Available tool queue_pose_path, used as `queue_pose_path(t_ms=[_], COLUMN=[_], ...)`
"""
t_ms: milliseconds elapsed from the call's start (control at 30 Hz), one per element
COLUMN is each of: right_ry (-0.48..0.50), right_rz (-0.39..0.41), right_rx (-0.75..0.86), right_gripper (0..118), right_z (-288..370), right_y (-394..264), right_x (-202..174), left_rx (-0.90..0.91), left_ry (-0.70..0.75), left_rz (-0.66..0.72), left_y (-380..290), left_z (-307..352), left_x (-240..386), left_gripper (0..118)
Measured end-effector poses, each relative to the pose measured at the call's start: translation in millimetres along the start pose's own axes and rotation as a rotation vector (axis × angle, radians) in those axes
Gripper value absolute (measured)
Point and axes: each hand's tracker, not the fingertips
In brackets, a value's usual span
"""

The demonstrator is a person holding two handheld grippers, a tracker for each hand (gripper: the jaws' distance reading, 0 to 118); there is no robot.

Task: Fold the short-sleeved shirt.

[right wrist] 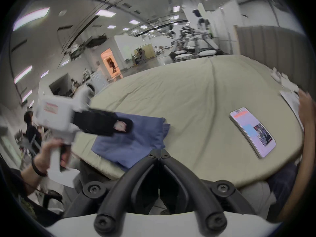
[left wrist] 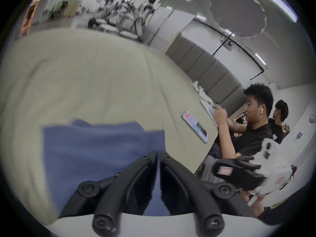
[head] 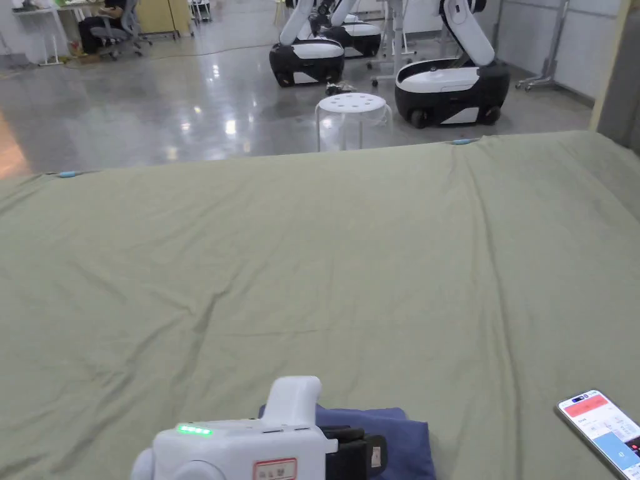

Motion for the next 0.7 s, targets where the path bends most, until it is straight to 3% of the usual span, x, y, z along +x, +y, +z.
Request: queue_pose_path(t_ms=[67, 167, 267, 300, 333, 367, 433, 533, 700], right_ry=[0.036, 0.124, 0.083, 0.024, 0.033, 0.076, 0.063, 0.038, 0.045], right_rz=[0.012, -0.064, -0.086, -0.055, -0.028, -0.053, -0.136, -0.051, -0.083], right_rx=[-0.036, -0.111, -0.269, -0.399, -0.471, -0.347, -0.383, -0.349, -0.353], right_gripper=[0, 0, 0, 0, 0, 0, 0, 0, 0], right_z=[-23, -62, -109, -130, -146, -140, -132, -129, -130], right_y=[12, 26, 26, 20, 12, 15, 22, 17, 17], right_x=[-4, -6, -2, -1, 2, 3, 4, -5, 0], left_rx=[0.075, 0.150, 0.124, 0.109, 0.105, 0.099, 0.115, 0.173, 0.112], left_ry=[0.023, 0.101, 0.203, 0.225, 0.229, 0.201, 0.078, -0.141, -0.128], left_rz=[-0.004, 0.007, 0.019, 0.050, 0.080, 0.118, 0.204, 0.366, 0.435], left_y=[7, 6, -5, -11, -16, -20, -28, -34, -36], left_z=[36, 83, 107, 109, 111, 110, 106, 89, 56], left_x=[-6, -28, -48, -58, -65, -72, -89, -111, -143], left_gripper=[31, 55, 55, 56, 56, 57, 59, 59, 59])
